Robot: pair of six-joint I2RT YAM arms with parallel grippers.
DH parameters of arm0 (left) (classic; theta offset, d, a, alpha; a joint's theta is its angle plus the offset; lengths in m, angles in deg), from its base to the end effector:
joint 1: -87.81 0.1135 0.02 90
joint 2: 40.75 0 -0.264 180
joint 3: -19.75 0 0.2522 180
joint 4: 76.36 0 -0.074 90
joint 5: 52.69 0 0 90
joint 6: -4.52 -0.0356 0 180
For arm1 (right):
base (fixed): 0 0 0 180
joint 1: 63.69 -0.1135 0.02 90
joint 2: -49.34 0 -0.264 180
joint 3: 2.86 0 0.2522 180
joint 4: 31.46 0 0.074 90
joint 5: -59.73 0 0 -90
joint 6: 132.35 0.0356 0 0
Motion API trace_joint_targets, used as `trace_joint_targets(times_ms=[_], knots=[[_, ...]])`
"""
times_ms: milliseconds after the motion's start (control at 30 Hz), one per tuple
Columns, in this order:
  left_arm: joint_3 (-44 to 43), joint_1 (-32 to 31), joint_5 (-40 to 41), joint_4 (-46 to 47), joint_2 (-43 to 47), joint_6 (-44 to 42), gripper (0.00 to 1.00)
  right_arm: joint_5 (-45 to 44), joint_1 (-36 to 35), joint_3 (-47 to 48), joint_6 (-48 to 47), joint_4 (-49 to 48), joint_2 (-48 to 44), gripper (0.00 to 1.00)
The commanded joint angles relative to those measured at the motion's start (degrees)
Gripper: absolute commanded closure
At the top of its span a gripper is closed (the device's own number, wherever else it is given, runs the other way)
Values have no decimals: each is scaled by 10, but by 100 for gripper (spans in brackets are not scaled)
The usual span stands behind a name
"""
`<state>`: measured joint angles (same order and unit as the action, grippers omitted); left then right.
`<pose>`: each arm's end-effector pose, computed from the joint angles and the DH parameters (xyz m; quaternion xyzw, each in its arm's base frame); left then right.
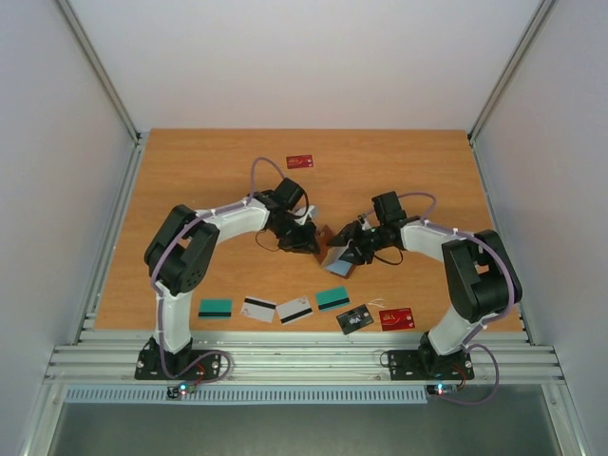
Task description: Put the credit cards into the card holder
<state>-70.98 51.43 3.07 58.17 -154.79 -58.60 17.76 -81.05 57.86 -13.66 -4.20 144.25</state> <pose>0.3074 -0.2514 0.1584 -0.1318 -0.9316 0.3386 0.0019 0.2765 0.1142 0.1489 -0.0125 0.8908 0.4511 0.0530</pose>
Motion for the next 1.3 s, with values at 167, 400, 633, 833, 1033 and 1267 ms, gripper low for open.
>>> trace_joint_targets(times_ms=[167, 400, 633, 833, 1033, 1267], knots=[[29, 23, -103, 87, -13, 33, 95, 12, -5, 69, -30, 16, 58, 50], [44, 31, -134, 96, -23, 27, 91, 25, -5, 115, -38, 21, 105, 49], [52, 46, -151, 88, -35, 28, 81, 35, -2, 142, -66, 38, 152, 48], [79, 64, -169, 93, -15, 33, 65, 57, -1, 181, -77, 47, 203, 48], [94, 94, -132, 26, 59, 2, 51, 73, -1, 236, -86, 77, 242, 47], [85, 95, -90, -53, 152, -73, 37, 70, -2, 284, -124, 140, 276, 46]])
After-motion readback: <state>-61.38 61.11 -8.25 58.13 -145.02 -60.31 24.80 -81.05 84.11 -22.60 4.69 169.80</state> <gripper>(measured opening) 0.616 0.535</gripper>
